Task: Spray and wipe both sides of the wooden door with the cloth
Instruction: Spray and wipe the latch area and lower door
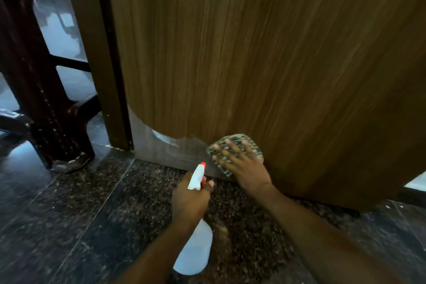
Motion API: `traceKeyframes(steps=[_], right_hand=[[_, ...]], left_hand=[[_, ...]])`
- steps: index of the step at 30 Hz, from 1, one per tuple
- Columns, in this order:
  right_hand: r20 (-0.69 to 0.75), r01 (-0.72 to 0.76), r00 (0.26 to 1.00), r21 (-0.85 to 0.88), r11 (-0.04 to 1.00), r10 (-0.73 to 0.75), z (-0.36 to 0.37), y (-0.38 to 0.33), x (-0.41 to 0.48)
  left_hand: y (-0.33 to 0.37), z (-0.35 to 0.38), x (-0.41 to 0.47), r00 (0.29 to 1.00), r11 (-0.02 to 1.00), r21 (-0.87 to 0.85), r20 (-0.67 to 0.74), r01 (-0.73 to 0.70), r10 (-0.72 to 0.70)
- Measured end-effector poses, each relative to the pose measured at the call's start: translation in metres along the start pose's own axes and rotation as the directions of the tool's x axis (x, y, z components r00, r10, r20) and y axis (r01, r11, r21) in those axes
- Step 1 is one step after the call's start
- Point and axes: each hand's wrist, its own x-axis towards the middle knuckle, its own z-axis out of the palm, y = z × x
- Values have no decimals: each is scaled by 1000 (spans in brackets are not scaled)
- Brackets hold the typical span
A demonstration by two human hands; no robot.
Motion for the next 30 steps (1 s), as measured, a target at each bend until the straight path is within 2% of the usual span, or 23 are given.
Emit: traceKeyframes(steps=[3,6,7,9,11,13,16,18,19,20,22,24,26,28,30], right_hand=[[272,242,943,-170,955,-190,8,-22,15],[355,351,890,-136,926,-286,16,-19,-1],[325,373,889,-108,921,-322,16,-11,-9],[238,321,926,-95,942,-292,15,6,-25],[189,168,971,-94,981,-148,12,15,-35],[55,3,998,-106,994,2,4,18,-30],[-53,-104,994,-66,992,101,-20,-7,17],[-64,-61,996,-49,997,58,-33,-32,56],[-28,9,1000,-53,999,-10,-36,-44,72],[54,110,993,-81,991,-106,-34,-56,82],[246,310,932,-162,937,-266,-24,-72,87],[336,358,895,-153,921,-293,-12,-71,73],[344,374,885,-123,919,-314,1,-53,47],[241,371,912,-131,920,-333,13,-26,15],[79,187,981,-115,976,-178,12,-3,-8]], left_hand=[[6,-20,8,1000,1000,18,3,-18,18],[15,-46,17,999,999,28,5,-34,34],[18,-53,20,1000,999,25,-4,-23,23],[27,-66,27,1000,1000,29,-30,-3,4],[31,-78,34,999,1000,9,-54,-2,3],[31,-86,39,999,1000,2,-52,-4,4],[25,-90,44,999,999,39,-32,-24,25],[16,-90,49,999,998,60,-26,-21,22],[11,-88,51,1000,997,70,-28,-12,14],[7,-86,53,1000,997,77,-24,-5,7],[2,-85,57,1000,995,100,-13,13,-12],[1,-85,58,999,985,166,-11,37,-35],[0,-86,60,990,956,266,-100,123,-99],[1,-87,56,966,911,345,-196,226,-166],[1,-87,55,952,910,329,-251,252,-173]])
